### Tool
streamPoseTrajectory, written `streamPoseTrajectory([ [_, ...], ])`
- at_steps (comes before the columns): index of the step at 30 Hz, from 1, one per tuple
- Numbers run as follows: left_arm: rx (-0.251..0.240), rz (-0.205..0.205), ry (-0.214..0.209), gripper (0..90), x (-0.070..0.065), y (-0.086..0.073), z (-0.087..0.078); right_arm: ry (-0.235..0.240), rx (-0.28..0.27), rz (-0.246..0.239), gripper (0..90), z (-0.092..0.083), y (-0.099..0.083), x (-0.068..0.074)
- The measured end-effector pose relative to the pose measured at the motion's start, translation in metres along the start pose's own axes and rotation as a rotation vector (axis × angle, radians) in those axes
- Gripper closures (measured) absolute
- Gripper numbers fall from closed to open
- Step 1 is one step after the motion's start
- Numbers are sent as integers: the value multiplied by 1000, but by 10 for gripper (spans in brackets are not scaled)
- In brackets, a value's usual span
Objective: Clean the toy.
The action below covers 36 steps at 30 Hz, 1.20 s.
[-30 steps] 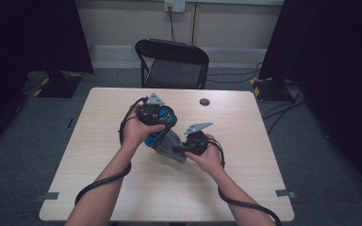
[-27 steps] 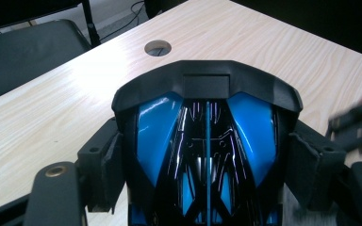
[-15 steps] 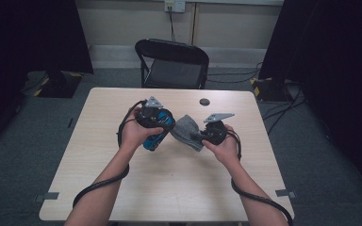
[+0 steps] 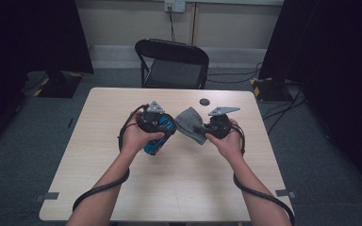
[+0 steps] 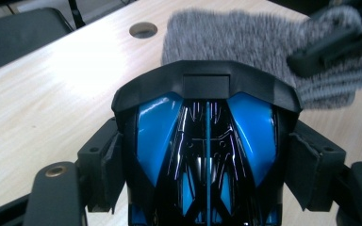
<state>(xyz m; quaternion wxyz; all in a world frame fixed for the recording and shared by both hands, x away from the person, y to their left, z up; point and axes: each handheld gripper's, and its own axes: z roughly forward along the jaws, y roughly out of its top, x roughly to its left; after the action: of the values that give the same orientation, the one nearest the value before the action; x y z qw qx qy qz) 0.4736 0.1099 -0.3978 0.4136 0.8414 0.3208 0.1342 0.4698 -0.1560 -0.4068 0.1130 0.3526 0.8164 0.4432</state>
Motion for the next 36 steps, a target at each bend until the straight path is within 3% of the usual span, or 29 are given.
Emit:
streamPoseTrajectory([
  [8,9,7,-11,257,-5,-1,5,-11,-14,-10,752,-2,11,3],
  [16,13,10,-12,257,-7,-1,10,29,-25,-21,753,3,15,12],
  [36,8,-3,-10,256,-5,5,8,76,7,-39,753,20,5,26],
])
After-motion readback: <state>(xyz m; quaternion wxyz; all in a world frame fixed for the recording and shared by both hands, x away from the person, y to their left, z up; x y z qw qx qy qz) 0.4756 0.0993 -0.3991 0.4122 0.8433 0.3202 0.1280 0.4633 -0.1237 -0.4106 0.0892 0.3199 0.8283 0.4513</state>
